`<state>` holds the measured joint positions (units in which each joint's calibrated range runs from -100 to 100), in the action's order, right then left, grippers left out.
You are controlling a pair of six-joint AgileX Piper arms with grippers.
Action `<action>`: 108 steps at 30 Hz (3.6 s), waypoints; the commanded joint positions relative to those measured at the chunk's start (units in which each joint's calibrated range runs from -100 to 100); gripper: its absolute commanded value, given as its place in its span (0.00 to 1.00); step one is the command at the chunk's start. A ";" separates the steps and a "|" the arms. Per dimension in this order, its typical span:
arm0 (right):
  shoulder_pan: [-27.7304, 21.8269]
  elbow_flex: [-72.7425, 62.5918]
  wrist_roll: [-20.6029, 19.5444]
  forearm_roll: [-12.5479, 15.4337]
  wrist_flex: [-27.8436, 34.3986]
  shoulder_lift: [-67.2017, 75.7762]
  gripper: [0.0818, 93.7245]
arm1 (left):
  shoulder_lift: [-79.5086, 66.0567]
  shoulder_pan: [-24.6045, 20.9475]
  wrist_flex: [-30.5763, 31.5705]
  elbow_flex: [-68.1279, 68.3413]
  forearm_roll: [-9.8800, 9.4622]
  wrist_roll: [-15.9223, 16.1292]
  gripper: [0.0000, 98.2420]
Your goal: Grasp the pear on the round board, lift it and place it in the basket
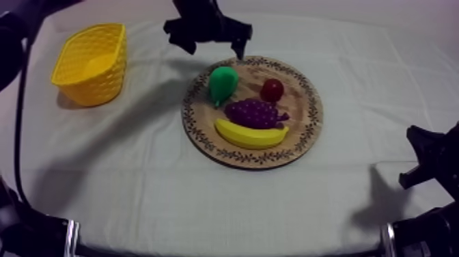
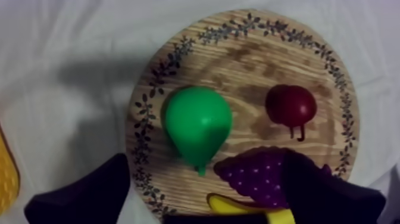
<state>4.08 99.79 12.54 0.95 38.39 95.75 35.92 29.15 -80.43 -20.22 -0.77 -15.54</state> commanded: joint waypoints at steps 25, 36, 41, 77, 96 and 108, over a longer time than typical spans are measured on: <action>0.03 -0.01 -0.01 0.00 0.00 0.01 0.00 | 18.75 -0.34 0.76 -9.16 3.02 3.26 0.79; 0.06 -0.01 -0.01 0.00 0.00 0.01 0.00 | 17.46 -0.56 2.54 -7.87 3.18 4.57 0.48; 0.06 -0.01 -0.01 0.00 0.00 0.01 0.00 | 11.59 -0.89 1.95 -5.10 2.66 4.41 0.47; 0.13 -0.01 -0.01 0.00 0.00 0.01 0.00 | -21.31 -23.22 1.48 15.42 -5.41 9.41 0.59; 0.14 -0.01 -0.01 0.00 0.00 0.01 0.00 | -39.60 -26.14 11.40 31.71 -3.95 11.69 0.77; 0.14 -0.01 -0.01 0.00 0.00 0.01 0.00 | -66.99 -25.95 16.22 47.29 -3.77 12.41 0.49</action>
<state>4.22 99.79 12.52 0.95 38.39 95.75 -24.49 3.17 -65.13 24.26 -4.56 -3.17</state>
